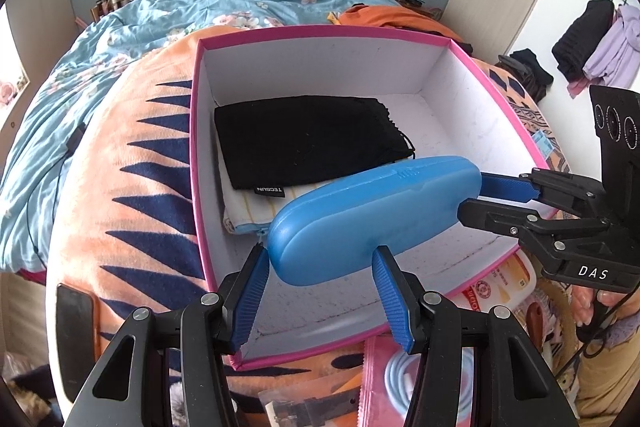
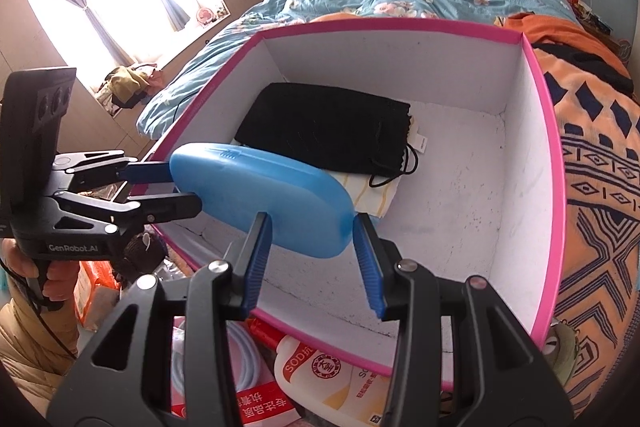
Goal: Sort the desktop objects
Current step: 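Lower the blue case into the pink box beside the towel, then open both grippers to release the blue case in the box, then move both grippers back over the cluttered pile of items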
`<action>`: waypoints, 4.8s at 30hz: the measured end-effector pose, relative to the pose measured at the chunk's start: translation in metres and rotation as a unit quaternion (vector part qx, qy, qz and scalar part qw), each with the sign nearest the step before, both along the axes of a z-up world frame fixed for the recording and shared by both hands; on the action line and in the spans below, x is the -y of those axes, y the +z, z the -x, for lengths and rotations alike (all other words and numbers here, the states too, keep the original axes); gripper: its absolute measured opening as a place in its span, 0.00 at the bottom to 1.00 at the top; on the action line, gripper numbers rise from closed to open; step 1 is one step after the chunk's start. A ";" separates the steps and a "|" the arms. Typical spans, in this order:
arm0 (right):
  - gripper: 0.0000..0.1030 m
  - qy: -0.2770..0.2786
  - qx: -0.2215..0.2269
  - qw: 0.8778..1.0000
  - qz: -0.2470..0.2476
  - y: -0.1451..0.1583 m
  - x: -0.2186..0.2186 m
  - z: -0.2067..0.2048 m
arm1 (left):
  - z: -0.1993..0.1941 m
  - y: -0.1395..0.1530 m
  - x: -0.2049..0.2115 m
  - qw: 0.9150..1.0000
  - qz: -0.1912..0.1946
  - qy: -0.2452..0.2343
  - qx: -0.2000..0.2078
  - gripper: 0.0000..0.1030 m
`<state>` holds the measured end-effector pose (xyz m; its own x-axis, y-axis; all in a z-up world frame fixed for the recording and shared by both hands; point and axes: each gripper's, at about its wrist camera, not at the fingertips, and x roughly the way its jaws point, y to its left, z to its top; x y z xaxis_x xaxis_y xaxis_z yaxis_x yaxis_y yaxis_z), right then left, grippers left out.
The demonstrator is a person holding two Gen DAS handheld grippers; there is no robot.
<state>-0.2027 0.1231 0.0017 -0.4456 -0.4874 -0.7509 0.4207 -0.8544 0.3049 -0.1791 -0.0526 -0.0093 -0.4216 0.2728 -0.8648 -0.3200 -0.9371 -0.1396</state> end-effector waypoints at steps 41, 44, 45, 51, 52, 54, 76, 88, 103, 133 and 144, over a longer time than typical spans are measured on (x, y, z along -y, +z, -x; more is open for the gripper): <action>0.42 0.011 0.105 0.993 -0.058 -0.039 0.016 0.044 | 0.030 -0.018 -0.034 0.991 0.110 -0.056 0.058 0.53; 0.42 -0.019 0.105 0.992 -0.066 -0.039 0.011 0.045 | 0.031 -0.017 -0.033 0.991 0.108 -0.053 0.054 0.53; 0.42 -0.025 0.102 0.992 -0.068 -0.038 0.009 0.044 | 0.032 -0.016 -0.033 0.991 0.107 -0.051 0.053 0.53; 0.42 -0.029 0.096 0.992 -0.073 -0.035 0.006 0.041 | 0.036 -0.019 -0.039 0.990 0.115 -0.058 0.056 0.53; 0.42 -0.027 0.097 0.992 -0.071 -0.035 0.007 0.041 | 0.038 -0.020 -0.040 0.990 0.117 -0.059 0.057 0.53; 0.42 -0.019 0.107 0.993 -0.055 -0.033 0.008 0.041 | 0.041 -0.021 -0.042 0.990 0.117 -0.060 0.058 0.55; 0.41 0.008 0.066 0.997 0.032 0.001 -0.027 -0.006 | 0.010 0.009 -0.026 0.997 0.036 -0.062 -0.004 0.56; 0.43 0.017 -0.032 0.998 0.046 0.043 -0.046 -0.078 | -0.092 0.057 -0.029 0.990 -0.028 -0.112 -0.084 0.56; 0.43 -0.103 0.038 0.991 0.070 -0.022 -0.137 -0.213 | -0.172 0.007 -0.100 0.972 -0.043 -0.229 -0.022 0.56; 0.51 -0.126 0.084 0.951 0.270 -0.078 -0.182 -0.269 | -0.205 -0.009 -0.124 0.970 -0.010 -0.240 -0.036 0.56; 0.52 -0.105 0.064 0.948 0.293 -0.053 -0.170 -0.238 | -0.216 -0.006 -0.129 0.961 0.022 -0.263 -0.087 0.56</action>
<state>0.0348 0.2934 -0.0518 -0.5027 -0.7476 -0.4341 0.1866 -0.5842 0.7899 0.0368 0.0762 -0.0154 -0.3739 0.4531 -0.8093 -0.7659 -0.6429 -0.0061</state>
